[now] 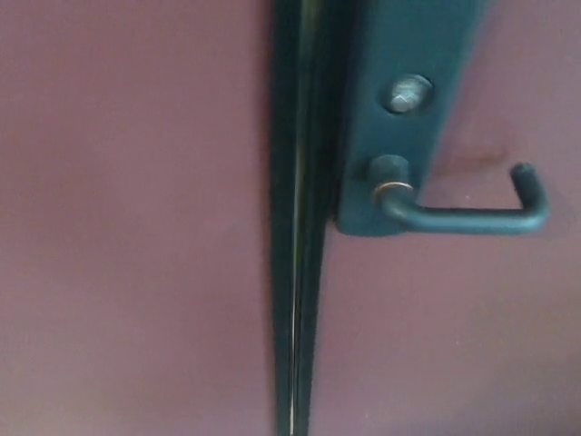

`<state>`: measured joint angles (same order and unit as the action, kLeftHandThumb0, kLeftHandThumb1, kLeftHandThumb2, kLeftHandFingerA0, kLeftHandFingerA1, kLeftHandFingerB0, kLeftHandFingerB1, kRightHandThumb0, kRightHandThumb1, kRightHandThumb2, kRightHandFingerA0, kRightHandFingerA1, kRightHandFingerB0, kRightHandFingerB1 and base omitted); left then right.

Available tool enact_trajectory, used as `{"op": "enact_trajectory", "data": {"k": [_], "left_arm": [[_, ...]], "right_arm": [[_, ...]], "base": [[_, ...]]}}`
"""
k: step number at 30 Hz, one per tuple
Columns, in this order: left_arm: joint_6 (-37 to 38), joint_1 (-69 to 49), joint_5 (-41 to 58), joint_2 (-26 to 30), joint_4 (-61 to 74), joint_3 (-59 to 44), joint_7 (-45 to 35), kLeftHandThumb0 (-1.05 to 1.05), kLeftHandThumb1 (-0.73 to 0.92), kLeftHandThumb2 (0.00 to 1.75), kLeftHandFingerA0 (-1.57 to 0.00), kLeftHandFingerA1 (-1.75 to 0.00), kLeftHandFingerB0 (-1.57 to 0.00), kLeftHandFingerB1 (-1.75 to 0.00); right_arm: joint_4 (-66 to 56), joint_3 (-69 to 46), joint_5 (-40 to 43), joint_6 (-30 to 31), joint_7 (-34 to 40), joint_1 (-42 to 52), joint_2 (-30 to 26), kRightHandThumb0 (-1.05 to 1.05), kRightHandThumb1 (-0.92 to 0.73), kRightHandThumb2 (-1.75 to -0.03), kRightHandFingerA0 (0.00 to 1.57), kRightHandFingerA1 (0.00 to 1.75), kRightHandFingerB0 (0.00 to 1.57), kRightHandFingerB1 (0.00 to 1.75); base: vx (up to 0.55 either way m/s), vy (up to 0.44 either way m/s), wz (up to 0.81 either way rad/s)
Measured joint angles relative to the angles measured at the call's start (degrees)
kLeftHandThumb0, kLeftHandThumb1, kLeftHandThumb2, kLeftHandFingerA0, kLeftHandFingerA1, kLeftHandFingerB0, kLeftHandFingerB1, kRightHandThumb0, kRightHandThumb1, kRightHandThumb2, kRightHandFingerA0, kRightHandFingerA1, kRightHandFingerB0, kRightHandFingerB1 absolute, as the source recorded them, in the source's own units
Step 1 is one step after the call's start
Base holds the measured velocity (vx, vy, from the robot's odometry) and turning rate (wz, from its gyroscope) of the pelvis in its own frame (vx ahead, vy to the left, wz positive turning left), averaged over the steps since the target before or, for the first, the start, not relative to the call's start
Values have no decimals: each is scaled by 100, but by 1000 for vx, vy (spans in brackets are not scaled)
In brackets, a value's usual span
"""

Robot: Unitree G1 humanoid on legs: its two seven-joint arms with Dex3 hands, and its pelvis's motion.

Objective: The robot walks towards the door handle and put its right hand on it and twist the handle

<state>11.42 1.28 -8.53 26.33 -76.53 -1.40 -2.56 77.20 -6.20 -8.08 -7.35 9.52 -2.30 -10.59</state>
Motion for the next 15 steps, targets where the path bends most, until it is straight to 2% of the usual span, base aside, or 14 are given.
{"op": "enact_trajectory", "data": {"k": [8, 15], "left_arm": [[12, -23, 0, 14, 7, 5, 2, -32, 60, 58, -66, -46, -52, -41], [19, -59, -2, 56, -10, 13, -1, -32, 60, 58, -66, -46, -52, -41]], "right_arm": [[-4, 10, -2, 12, -6, -8, 39, -31, -67, -60, 68, 48, 55, 41], [-8, 36, -3, 19, -21, -9, 67, -33, -68, -60, 68, 48, 55, 41]], "base": [[5, 80, 0], [10, -35, 4]]}}
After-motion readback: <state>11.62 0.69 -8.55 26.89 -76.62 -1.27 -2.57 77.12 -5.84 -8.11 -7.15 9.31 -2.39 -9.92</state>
